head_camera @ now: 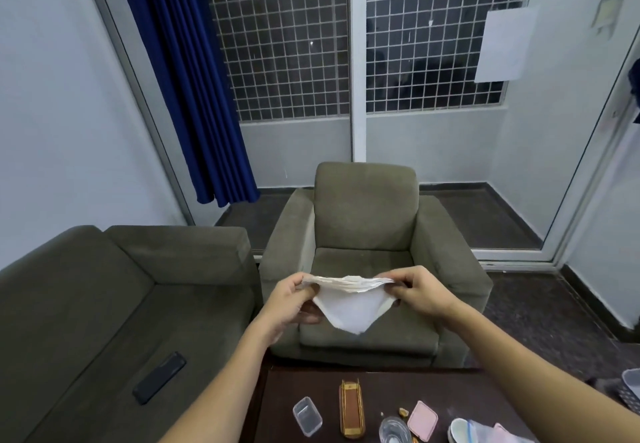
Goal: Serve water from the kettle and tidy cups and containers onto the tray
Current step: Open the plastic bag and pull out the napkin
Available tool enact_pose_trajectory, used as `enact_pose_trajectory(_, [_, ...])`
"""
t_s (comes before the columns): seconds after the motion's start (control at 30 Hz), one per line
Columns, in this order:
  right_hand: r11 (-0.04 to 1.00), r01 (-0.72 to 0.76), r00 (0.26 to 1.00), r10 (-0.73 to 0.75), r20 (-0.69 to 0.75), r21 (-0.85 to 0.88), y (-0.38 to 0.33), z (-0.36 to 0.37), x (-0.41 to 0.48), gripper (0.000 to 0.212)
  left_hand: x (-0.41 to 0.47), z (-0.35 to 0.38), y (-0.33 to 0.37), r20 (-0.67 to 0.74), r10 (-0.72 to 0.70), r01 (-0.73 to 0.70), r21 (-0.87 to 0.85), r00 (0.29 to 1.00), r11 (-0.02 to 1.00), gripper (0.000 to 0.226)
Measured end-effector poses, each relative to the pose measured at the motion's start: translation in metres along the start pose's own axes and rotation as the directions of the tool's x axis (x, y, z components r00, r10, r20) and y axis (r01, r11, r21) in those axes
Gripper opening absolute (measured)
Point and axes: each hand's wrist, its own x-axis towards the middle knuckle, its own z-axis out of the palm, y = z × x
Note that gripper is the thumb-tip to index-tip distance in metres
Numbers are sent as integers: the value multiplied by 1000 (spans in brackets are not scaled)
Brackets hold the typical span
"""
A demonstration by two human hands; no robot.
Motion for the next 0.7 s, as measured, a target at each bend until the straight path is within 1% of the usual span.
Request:
enact_pose_trajectory(0.03, [999, 0, 1000, 1, -18, 53, 0, 0, 1, 50, 1, 0, 0, -13, 2, -3, -40, 1000, 999, 12])
enact_pose_trajectory(0.1, [981, -27, 997, 41, -66, 194, 3, 0, 3, 46, 3, 2, 0, -42, 3, -8, -131, 999, 991, 20])
enact_pose_trajectory(0.17, [942, -59, 990, 99, -103, 331, 7, 3, 5, 39, 7, 4, -1, -59, -19, 3, -253, 998, 967, 30])
enact_pose_trajectory(0.23, [901, -86, 981, 151, -121, 425, 11, 9, 7, 34, 10, 4, -4, -50, -57, 35, -357, 997, 933, 33])
enact_pose_trajectory(0.3, [840, -143, 968, 230, -105, 523, 16, 16, 8, 28, 13, 4, -7, -27, -94, 75, -408, 995, 910, 30])
enact_pose_trajectory(0.4, [709, -241, 934, 354, -39, 663, 29, 27, 7, 28, 20, 1, -15, 26, -143, 141, -429, 989, 892, 33])
enact_pose_trajectory(0.47, [607, -301, 899, 439, 6, 736, 43, 35, 5, 28, 28, -1, -19, 46, -205, 205, -425, 978, 882, 33])
enact_pose_trajectory(0.53, [494, -345, 866, 495, 68, 798, 55, 44, 2, 24, 38, -2, -22, 48, -275, 272, -386, 960, 881, 28])
enact_pose_trajectory(0.6, [398, -379, 837, 532, 127, 836, 68, 56, -2, 21, 48, -2, -24, 48, -335, 335, -264, 941, 904, 25])
enact_pose_trajectory(0.7, [317, -437, 763, 626, 160, 842, 92, 78, -9, 22, 67, 2, -29, 40, -385, 385, 3, 922, 923, 21])
